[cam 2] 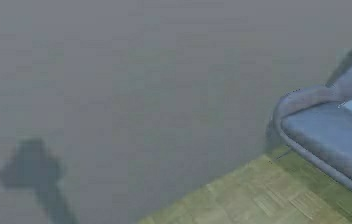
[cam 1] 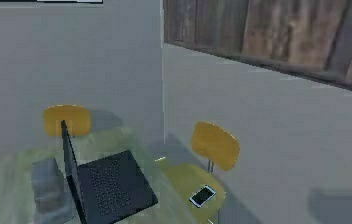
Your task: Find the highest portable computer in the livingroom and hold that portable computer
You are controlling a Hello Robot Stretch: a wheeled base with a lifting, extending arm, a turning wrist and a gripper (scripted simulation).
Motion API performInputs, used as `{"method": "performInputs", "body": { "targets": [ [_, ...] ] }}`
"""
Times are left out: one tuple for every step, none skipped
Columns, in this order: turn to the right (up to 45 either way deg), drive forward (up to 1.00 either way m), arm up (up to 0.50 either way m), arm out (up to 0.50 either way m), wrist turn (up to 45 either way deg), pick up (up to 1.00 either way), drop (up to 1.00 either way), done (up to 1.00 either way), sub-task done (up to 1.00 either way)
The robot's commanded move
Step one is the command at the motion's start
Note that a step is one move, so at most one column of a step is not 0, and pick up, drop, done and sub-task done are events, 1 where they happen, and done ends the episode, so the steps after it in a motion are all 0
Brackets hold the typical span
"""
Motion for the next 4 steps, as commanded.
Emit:
{"method": "performInputs", "body": {
  "targets": [
    [-45.0,0.00,0.00,0.00,0.0,0.00,0.00,0.00,0.00],
    [-45.0,0.00,0.00,0.00,0.0,0.00,0.00,0.00,0.00],
    [-18.0,0.00,0.00,0.00,0.0,0.00,0.00,0.00,0.00],
    [0.0,0.00,0.50,0.00,0.0,0.00,0.00,0.00,0.00]
  ]
}}
